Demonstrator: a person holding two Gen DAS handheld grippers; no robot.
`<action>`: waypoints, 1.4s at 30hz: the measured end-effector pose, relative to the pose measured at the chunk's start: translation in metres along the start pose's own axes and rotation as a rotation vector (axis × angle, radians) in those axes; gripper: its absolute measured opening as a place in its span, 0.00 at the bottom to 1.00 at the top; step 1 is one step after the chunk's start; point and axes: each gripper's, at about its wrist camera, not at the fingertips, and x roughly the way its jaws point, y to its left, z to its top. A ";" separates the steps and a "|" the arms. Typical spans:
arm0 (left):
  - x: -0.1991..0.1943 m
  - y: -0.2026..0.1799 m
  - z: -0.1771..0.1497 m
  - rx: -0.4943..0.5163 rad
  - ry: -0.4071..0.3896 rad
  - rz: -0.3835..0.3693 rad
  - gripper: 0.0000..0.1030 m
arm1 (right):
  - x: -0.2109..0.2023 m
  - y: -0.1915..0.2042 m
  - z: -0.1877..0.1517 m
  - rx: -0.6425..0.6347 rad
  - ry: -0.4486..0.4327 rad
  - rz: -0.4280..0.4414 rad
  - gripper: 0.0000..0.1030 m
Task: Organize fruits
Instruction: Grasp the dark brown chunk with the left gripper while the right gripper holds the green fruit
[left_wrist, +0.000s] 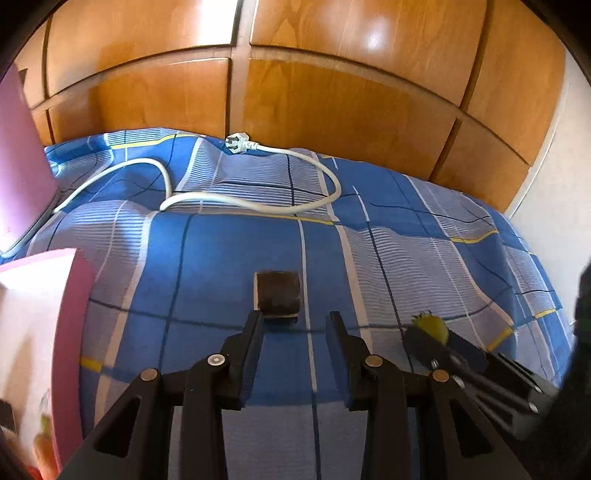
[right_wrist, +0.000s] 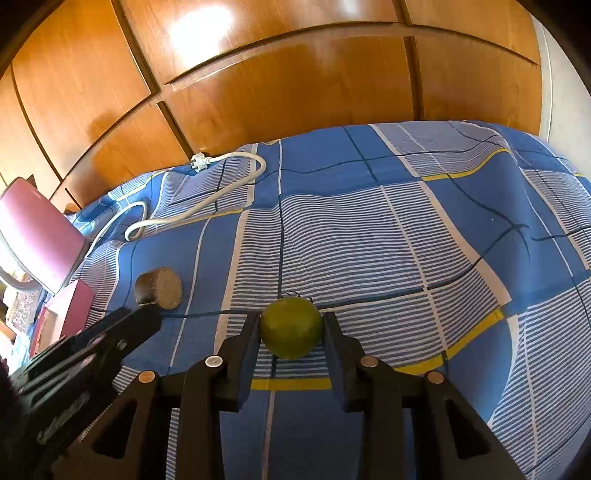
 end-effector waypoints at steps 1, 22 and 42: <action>0.004 -0.001 0.002 0.010 -0.001 0.005 0.34 | 0.000 0.000 0.000 0.000 0.000 0.001 0.33; 0.024 0.009 0.014 -0.017 0.008 0.005 0.44 | 0.001 0.000 -0.001 0.003 -0.002 0.003 0.33; 0.011 0.013 -0.010 -0.035 0.019 0.041 0.27 | 0.006 0.007 -0.002 -0.038 -0.001 -0.039 0.34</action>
